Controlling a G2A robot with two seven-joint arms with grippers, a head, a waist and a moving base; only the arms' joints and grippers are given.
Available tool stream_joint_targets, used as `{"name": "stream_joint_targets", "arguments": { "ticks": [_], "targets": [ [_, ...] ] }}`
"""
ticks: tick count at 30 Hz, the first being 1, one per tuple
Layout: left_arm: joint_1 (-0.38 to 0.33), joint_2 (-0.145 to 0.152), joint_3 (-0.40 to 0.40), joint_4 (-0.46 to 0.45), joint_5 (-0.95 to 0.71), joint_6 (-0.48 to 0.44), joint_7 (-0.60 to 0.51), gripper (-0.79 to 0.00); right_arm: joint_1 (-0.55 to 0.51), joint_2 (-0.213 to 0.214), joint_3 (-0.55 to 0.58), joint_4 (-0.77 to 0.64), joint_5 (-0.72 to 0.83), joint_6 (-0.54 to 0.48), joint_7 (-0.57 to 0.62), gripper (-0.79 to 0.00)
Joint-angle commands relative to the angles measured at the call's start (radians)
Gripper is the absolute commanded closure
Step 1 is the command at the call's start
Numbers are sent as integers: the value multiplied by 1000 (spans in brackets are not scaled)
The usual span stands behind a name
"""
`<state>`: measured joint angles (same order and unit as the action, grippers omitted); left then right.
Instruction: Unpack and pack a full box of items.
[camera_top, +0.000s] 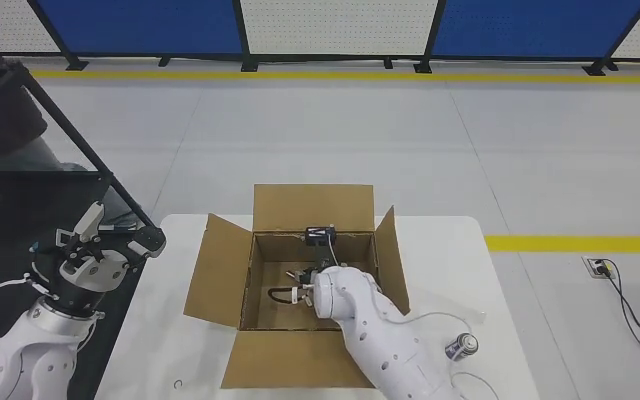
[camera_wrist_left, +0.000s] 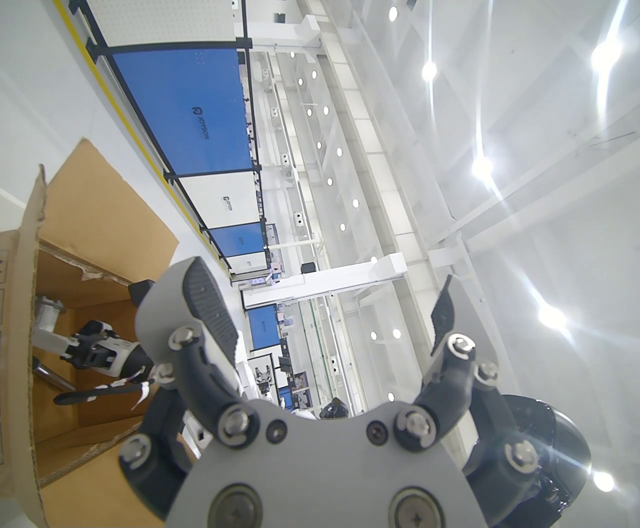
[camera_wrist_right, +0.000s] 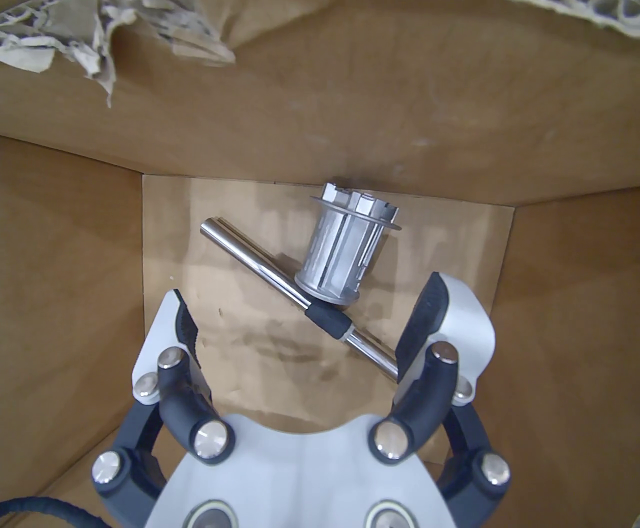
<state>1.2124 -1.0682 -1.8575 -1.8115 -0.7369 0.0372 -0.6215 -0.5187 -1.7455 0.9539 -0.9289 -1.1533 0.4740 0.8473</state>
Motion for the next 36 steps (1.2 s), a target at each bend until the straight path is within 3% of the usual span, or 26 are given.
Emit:
{"name": "stream_joint_targets", "arguments": {
  "ticks": [1, 3, 7, 12, 17, 24, 36],
  "targets": [
    [0, 0, 0, 0, 0, 0, 0, -785, 3, -3, 2, 15, 6, 4, -16, -785],
    [0, 0, 0, 0, 0, 0, 0, -785, 8, -7, 3, 30, 12, 3, -27, -745],
    [0, 0, 0, 0, 0, 0, 0, -785, 17, -15, -1, 62, 6, 21, -53, -545],
    [0, 0, 0, 0, 0, 0, 0, -785, 27, -25, -9, 94, 7, 20, -73, -453],
    [0, 0, 0, 0, 0, 0, 0, -785, 37, -33, -18, 124, -8, 29, -81, -499],
    [0, 0, 0, 0, 0, 0, 0, -785, 56, -47, -25, 167, -16, 42, -87, -486],
    [0, 0, 0, 0, 0, 0, 0, -785, 99, -71, -29, 262, -11, 39, -97, -320]
  ]
}}
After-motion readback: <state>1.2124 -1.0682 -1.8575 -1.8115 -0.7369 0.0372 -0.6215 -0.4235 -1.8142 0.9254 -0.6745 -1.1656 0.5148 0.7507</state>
